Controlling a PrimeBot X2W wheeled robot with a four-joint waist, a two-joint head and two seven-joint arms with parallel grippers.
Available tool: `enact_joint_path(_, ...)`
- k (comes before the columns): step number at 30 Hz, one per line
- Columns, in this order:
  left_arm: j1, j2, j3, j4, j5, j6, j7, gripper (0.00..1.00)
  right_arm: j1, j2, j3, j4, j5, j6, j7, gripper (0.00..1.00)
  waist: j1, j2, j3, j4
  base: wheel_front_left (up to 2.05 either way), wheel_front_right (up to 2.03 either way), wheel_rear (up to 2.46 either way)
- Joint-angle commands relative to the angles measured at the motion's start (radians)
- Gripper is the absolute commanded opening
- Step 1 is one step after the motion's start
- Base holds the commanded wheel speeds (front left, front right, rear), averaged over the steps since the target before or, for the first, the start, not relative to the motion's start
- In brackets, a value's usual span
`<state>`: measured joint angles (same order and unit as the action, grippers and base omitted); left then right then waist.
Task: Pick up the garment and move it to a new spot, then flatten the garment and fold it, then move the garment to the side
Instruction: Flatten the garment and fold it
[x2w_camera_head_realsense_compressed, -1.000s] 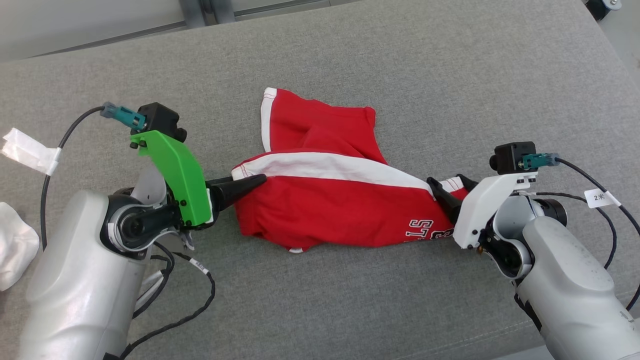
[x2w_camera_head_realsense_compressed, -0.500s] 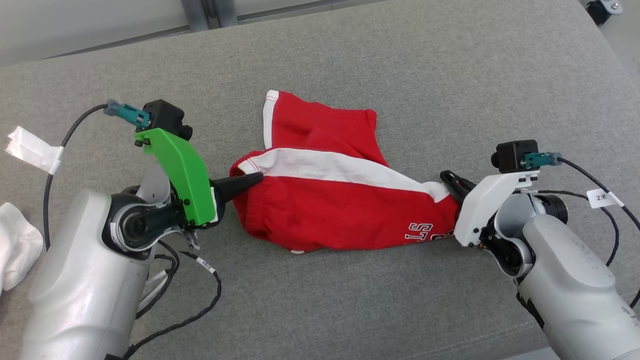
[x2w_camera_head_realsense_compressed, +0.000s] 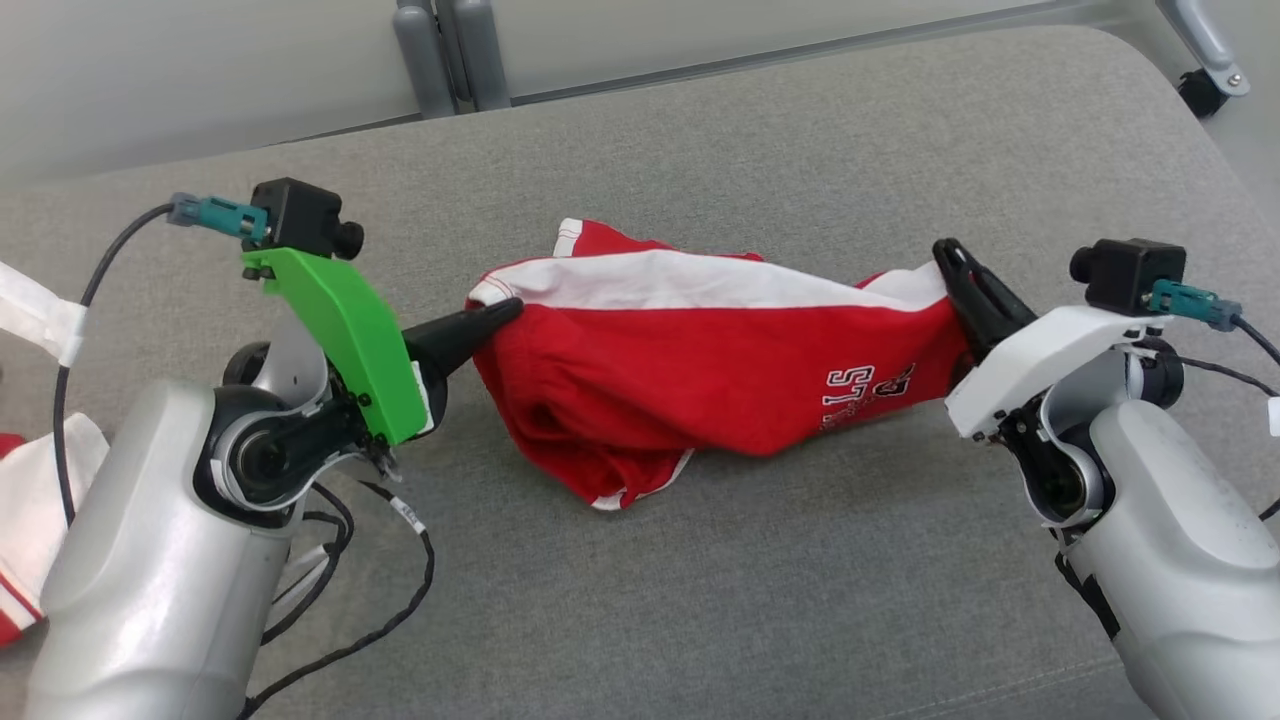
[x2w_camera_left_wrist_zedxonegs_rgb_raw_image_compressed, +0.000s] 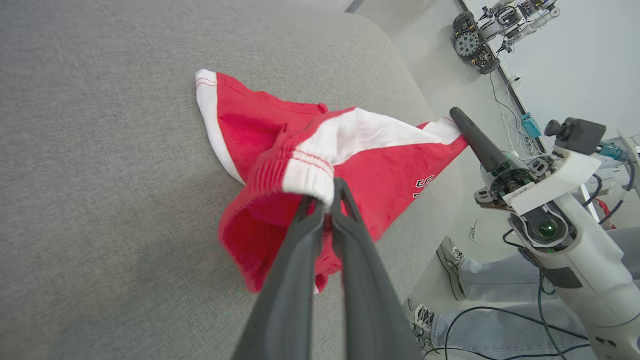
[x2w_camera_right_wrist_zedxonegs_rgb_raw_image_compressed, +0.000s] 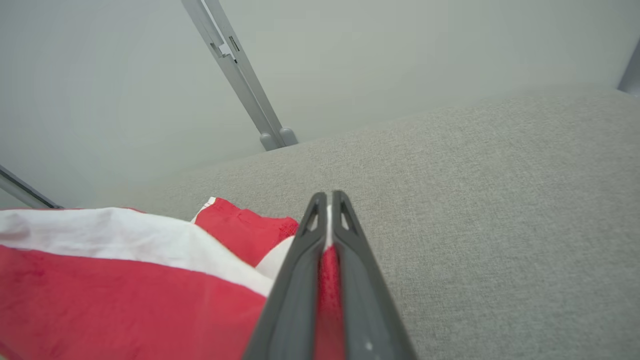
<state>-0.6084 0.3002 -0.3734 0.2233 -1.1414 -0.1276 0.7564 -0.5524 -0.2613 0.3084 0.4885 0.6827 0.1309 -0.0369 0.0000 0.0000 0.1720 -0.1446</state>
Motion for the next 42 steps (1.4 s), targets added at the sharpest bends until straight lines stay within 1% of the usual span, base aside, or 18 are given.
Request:
enact_joint_path(1, -0.018, 0.013, -0.001, -0.013, 0.008, -0.005, -0.020, 0.00, 0.009, 0.004, -0.005, -0.021, 0.008, 0.000, -0.018, 0.00, 0.0000, 0.0000, -0.001, 0.016, 0.00, 0.00, 0.00)
enact_joint_path(3, -0.042, 0.027, -0.004, -0.029, 0.025, -0.005, -0.046, 0.00, -0.017, -0.001, -0.011, -0.049, 0.009, 0.000, -0.036, 0.00, 0.0000, 0.0000, 0.017, 0.025, 0.00, 0.00, 0.00)
enact_joint_path(7, -0.137, 0.053, -0.004, -0.030, 0.080, -0.005, -0.116, 0.00, -0.112, -0.003, -0.015, -0.088, 0.008, 0.000, -0.063, 0.00, 0.0000, 0.0000, 0.092, 0.041, 0.00, 0.00, 0.00)
enact_joint_path(11, -0.280, 0.063, -0.018, 0.015, 0.139, -0.005, -0.169, 0.00, -0.269, -0.010, 0.002, -0.089, 0.027, 0.000, -0.050, 0.00, 0.0000, 0.0000, 0.191, 0.058, 0.00, 0.00, 0.00)
enact_joint_path(16, -0.511, 0.067, -0.046, 0.110, 0.207, -0.004, -0.220, 0.00, -0.523, -0.024, 0.031, -0.031, 0.051, 0.000, -0.029, 0.00, 0.0000, 0.0000, 0.316, 0.074, 0.00, 0.00, 0.00)
enact_joint_path(21, -0.742, 0.064, -0.080, 0.210, 0.253, -0.004, -0.276, 0.00, -0.788, -0.033, 0.043, 0.052, 0.075, 0.000, -0.049, 0.00, 0.0000, 0.0000, 0.405, 0.083, 0.00, 0.00, 0.00)
enact_joint_path(25, -0.888, 0.054, -0.108, 0.277, 0.251, -0.004, -0.323, 0.00, -0.966, -0.039, 0.047, 0.114, 0.087, 0.000, -0.090, 0.00, 0.0000, 0.0000, 0.435, 0.091, 0.00, 0.00, 0.00)
enact_joint_path(29, -0.987, 0.041, -0.132, 0.328, 0.225, -0.004, -0.382, 0.00, -1.094, -0.045, 0.057, 0.172, 0.097, 0.000, -0.142, 0.00, 0.0000, 0.0000, 0.430, 0.099, 0.00, 0.00, 0.00)
enact_joint_path(31, -1.014, 0.039, -0.150, 0.342, 0.209, -0.004, -0.408, 0.00, -1.137, -0.049, 0.069, 0.193, 0.100, 0.000, -0.164, 0.00, 0.0000, 0.0000, 0.415, 0.103, 0.00, 0.00, 0.00)
enact_joint_path(34, -1.018, 0.041, -0.180, 0.354, 0.162, -0.004, -0.434, 0.00, -1.150, -0.055, 0.098, 0.220, 0.116, 0.000, -0.181, 0.00, 0.0000, 0.0000, 0.390, 0.105, 0.00, 0.00, 0.00)
enact_joint_path(36, -0.982, 0.052, -0.213, 0.354, 0.135, -0.004, -0.435, 0.00, -1.120, -0.060, 0.126, 0.233, 0.133, 0.000, -0.185, 0.00, 0.0000, 0.0000, 0.371, 0.106, 0.00, 0.00, 0.00)
enact_joint_path(38, -0.933, 0.072, -0.267, 0.340, 0.113, -0.004, -0.435, 0.00, -1.072, -0.068, 0.161, 0.233, 0.153, 0.000, -0.188, 0.00, 0.0000, 0.0000, 0.347, 0.106, 0.00, 0.00, 0.00)
enact_joint_path(40, -0.882, 0.092, -0.320, 0.306, 0.084, -0.004, -0.435, 0.00, -1.018, -0.085, 0.195, 0.220, 0.174, 0.000, -0.192, 0.00, 0.0000, 0.0000, 0.320, 0.106, 0.00, 0.00, 0.00)
enact_joint_path(42, -0.821, 0.125, -0.374, 0.265, 0.055, -0.004, -0.439, 0.00, -0.950, -0.104, 0.226, 0.199, 0.198, 0.000, -0.199, 0.00, 0.0000, 0.0000, 0.285, 0.106, 0.00, 0.00, 0.00)
